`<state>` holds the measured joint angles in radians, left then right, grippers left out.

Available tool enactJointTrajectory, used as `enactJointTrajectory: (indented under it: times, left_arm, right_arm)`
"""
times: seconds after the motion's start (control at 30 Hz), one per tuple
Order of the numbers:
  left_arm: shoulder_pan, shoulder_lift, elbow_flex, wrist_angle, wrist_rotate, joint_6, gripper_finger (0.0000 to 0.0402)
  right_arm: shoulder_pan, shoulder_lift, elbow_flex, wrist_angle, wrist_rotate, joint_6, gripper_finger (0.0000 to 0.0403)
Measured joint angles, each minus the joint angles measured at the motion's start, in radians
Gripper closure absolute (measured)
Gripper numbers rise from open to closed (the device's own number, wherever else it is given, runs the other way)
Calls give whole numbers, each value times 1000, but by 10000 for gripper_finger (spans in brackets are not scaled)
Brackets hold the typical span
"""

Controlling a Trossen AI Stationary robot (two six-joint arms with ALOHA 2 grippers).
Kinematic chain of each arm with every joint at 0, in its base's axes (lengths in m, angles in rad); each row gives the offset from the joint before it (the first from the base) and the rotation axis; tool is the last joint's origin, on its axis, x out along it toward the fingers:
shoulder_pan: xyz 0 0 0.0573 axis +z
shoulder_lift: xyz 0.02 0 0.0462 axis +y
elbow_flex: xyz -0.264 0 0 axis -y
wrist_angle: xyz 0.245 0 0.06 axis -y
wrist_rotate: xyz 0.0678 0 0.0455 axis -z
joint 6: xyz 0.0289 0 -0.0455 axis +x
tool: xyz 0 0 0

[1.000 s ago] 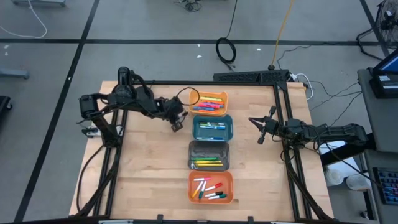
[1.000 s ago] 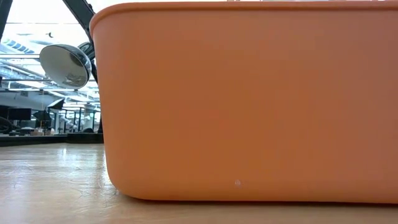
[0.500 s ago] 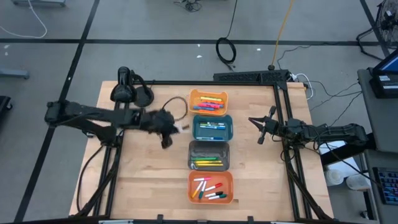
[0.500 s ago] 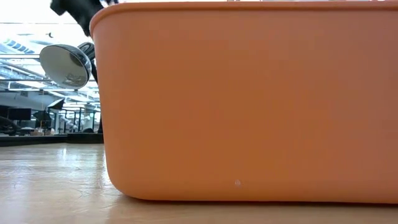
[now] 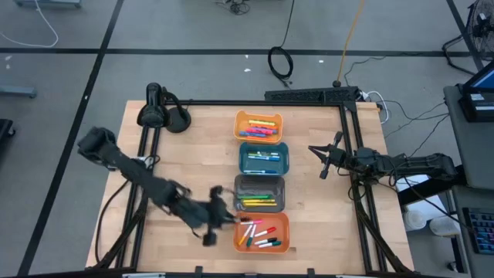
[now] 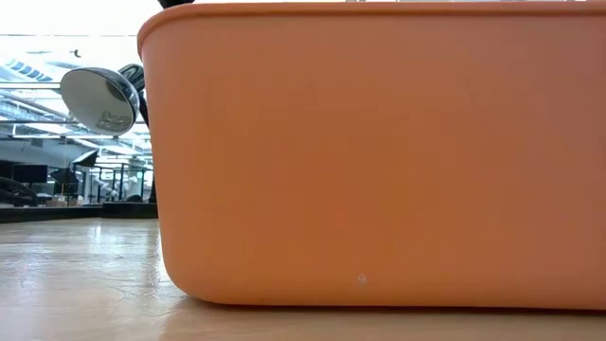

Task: Pick & Place Markers
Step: Put the black mini marker into the orange bin, then return to Home Position

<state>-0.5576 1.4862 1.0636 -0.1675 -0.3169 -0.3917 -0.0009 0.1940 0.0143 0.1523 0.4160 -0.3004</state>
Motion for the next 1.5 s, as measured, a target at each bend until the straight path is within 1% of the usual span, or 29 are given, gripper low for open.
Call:
enactJointTrajectory:
  times: [0.1, 0.17, 0.27, 0.33, 0.4, 0.5, 0.57, 0.7, 0.8, 0.83, 0.9, 1.0, 1.07, 1.13, 1.23, 1.3, 1.37, 1.43, 1.5]
  left_arm:
    - [-21, 142, 148, -95, -3, 40, 374]
    - [-31, 224, 216, -135, -3, 74, 375]
    - [-26, 326, 283, -124, 4, 97, 375]
    - [-12, 373, 311, -125, 35, 97, 375]
    - [4, 402, 322, -123, 109, 88, 371]
    - [24, 422, 322, -123, 191, 61, 344]
    - [32, 423, 321, -128, 211, 50, 323]
    - [49, 418, 321, -137, 212, 54, 294]
    - [58, 398, 321, -161, 220, 57, 280]
    - [59, 386, 321, -197, 222, 75, 277]
    - [66, 359, 321, -301, 240, 112, 275]
    - [77, 286, 320, -525, 234, 156, 276]
    - [84, 223, 320, -661, 183, 124, 275]
    - [91, 168, 320, -801, 166, 85, 275]
    - [77, 105, 320, -933, 142, -1, 275]
    - [54, 60, 313, -942, 101, 17, 275]
    - [27, -3, 282, -847, 60, 109, 275]
    - [8, -89, 214, -712, 82, 222, 275]
    - [5, -197, 116, -555, 144, 325, 275]
  right_arm:
    - [0, 0, 0, 0, 0, 0, 392]
    - [0, 0, 0, 0, 0, 0, 392]
    - [0, 0, 0, 0, 0, 0, 392]
    - [0, 0, 0, 0, 0, 0, 392]
    - [0, 0, 0, 0, 0, 0, 392]
    - [0, 0, 0, 0, 0, 0, 392]
    - [0, 0, 0, 0, 0, 0, 392]
    - [0, 0, 0, 0, 0, 0, 392]
    - [0, 0, 0, 0, 0, 0, 392]
    - [0, 0, 0, 0, 0, 0, 392]
    - [0, 0, 0, 0, 0, 0, 392]
    - [0, 0, 0, 0, 0, 0, 392]
    - [0, 0, 0, -1, 0, 0, 392]
    - [0, 0, 0, -1, 0, 0, 392]
    - [0, 0, 0, -1, 0, 0, 392]
    - [0, 0, 0, -1, 0, 0, 392]
    - [0, 0, 0, 0, 0, 0, 392]
    - [0, 0, 0, 0, 0, 0, 392]
    - [0, 0, 0, 0, 0, 0, 392]
